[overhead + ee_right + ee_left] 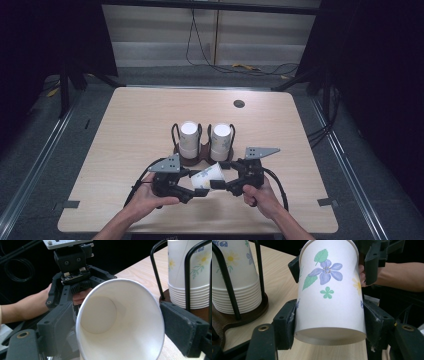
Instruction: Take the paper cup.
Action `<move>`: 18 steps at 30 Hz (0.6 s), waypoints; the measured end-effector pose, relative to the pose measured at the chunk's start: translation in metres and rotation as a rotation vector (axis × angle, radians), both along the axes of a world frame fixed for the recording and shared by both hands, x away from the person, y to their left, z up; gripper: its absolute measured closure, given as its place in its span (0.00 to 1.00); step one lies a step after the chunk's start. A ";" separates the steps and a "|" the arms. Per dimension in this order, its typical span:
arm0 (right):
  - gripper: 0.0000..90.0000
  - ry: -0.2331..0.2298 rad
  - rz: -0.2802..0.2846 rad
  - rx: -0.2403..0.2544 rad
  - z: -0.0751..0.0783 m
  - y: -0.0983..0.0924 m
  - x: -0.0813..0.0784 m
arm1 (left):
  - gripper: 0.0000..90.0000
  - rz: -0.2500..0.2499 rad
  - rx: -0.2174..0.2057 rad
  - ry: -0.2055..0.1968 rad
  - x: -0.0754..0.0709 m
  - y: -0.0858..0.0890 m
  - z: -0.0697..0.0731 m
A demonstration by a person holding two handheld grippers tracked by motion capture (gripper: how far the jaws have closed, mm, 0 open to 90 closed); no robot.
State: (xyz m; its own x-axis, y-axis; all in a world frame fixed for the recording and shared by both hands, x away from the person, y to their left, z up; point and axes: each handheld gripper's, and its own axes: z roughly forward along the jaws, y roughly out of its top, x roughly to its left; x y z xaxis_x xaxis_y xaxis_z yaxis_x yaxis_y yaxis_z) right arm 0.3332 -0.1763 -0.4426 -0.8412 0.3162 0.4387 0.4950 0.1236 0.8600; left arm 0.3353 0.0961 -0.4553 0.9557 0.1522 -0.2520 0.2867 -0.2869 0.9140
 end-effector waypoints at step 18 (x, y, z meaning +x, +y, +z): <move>0.27 0.061 0.031 0.021 -0.005 -0.004 0.006 | 0.38 -0.010 0.020 0.003 -0.001 -0.002 -0.003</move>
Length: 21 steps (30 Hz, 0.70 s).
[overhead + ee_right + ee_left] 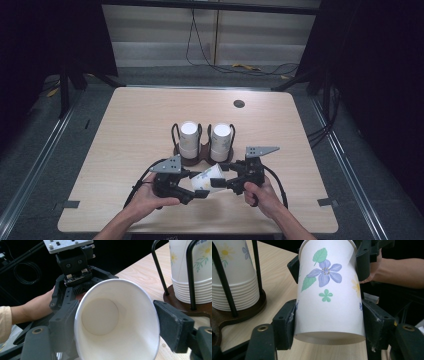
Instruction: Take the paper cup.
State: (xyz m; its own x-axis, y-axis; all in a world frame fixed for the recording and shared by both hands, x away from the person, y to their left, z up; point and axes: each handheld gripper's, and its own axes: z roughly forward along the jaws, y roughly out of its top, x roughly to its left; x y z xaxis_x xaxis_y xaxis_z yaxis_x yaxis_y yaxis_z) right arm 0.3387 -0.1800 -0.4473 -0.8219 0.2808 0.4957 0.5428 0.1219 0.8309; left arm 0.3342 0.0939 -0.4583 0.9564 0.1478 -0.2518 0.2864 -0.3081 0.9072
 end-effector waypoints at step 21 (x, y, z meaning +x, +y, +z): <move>0.31 -0.009 -0.023 -0.008 0.003 -0.003 0.003 | 0.20 0.049 0.087 0.051 0.008 0.003 -0.008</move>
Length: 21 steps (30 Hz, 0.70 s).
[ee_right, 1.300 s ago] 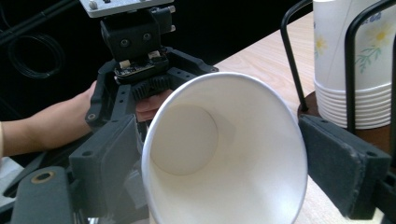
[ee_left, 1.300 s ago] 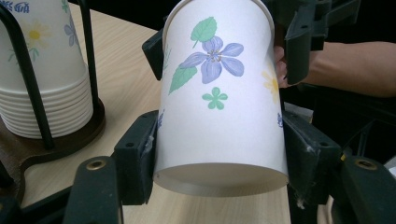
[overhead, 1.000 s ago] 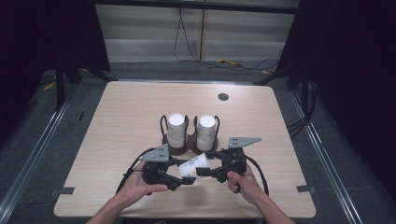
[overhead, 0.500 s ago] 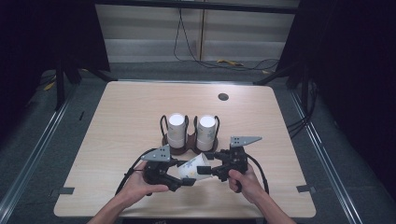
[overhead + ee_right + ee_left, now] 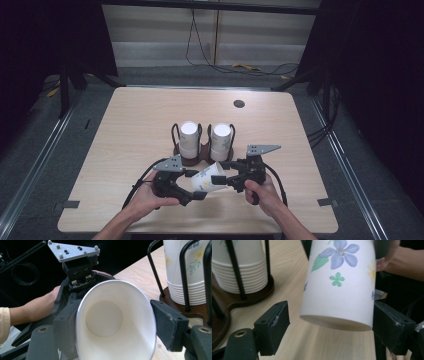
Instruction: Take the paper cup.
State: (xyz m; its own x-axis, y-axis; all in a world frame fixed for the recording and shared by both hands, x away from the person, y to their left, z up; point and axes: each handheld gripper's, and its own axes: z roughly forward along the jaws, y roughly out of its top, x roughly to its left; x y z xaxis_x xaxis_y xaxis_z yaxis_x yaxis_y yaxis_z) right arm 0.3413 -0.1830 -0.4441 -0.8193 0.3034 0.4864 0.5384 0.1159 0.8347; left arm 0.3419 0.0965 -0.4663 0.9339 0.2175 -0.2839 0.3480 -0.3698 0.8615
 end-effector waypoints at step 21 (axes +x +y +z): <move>0.32 -0.007 -0.118 -0.138 0.006 -0.017 -0.004 | 0.18 0.019 0.072 -0.003 0.004 0.003 -0.003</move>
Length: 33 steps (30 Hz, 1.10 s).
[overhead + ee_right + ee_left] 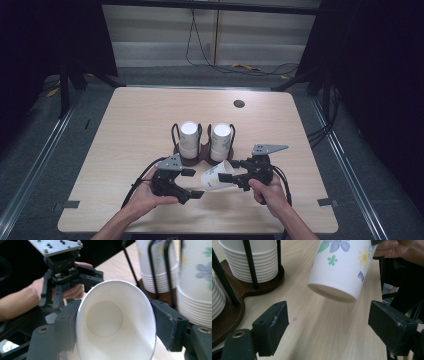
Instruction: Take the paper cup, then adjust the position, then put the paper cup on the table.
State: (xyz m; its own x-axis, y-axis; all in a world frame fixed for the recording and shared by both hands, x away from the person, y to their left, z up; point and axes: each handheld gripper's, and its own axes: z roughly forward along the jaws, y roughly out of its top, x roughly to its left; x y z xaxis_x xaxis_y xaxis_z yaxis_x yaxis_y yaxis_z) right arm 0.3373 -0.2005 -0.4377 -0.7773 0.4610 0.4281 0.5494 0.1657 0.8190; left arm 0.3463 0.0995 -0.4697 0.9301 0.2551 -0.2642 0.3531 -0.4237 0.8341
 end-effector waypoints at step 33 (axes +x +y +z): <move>0.32 -0.023 -0.205 -0.199 0.013 -0.039 0.004 | 0.19 0.123 0.037 0.018 0.017 0.015 -0.004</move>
